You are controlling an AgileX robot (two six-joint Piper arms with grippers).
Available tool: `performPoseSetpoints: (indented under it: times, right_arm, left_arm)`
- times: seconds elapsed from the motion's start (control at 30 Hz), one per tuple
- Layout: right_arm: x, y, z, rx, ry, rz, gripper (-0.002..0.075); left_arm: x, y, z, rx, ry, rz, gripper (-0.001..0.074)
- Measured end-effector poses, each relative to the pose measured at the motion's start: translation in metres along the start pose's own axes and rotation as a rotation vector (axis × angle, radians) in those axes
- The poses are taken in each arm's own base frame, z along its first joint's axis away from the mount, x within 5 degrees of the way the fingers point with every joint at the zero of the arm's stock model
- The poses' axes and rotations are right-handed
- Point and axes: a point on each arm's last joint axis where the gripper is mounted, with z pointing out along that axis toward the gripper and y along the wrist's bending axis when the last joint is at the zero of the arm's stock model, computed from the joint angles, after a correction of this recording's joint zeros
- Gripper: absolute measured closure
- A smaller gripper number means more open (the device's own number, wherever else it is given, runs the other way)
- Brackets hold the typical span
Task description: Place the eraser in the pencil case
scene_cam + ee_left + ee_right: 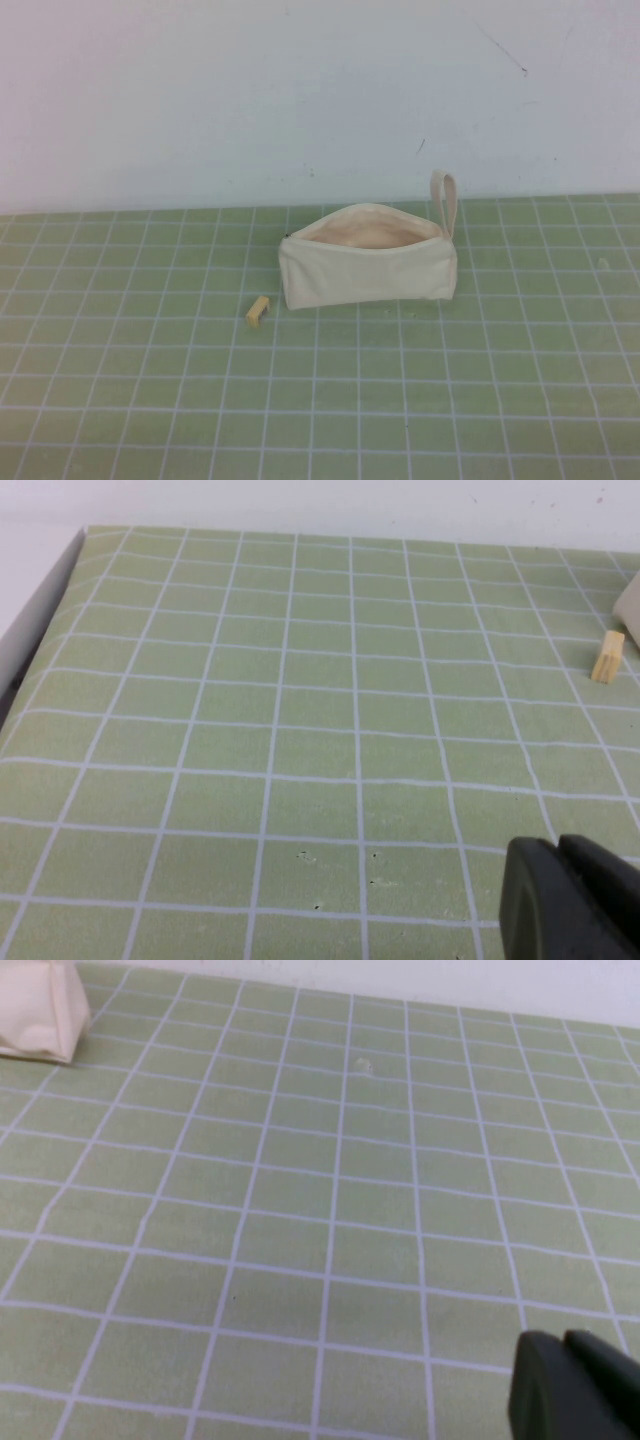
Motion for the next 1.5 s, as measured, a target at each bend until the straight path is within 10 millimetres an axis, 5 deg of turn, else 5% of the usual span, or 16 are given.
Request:
performPoseSetpoints:
  times: [0.37,0.73,1.13,1.3,1.5]
  right_arm:
    - [0.0,0.0,0.0,0.0,0.0,-0.001,0.0726]
    - [0.0,0.0,0.0,0.0,0.0,-0.001,0.0726]
    - [0.0,0.0,0.0,0.0,0.0,-0.001,0.0726]
    - [0.0,0.0,0.0,0.0,0.0,-0.001,0.0726]
    - [0.0,0.0,0.0,0.0,0.0,0.0,0.0726]
  left_arm:
    - [-0.003,0.002,0.0,-0.019,-0.038,0.1,0.0736]
    - [-0.055,-0.002,-0.019,0.018,-0.667,0.034,0.0736]
    - [-0.072,-0.001,-0.033,0.023,-0.847,-0.039,0.0736]
    - [-0.133,-0.013,-0.065,0.028,-0.737,0.005,0.0736]
    - [-0.199,-0.031,-0.048,0.07,-0.392,0.15,0.0736]
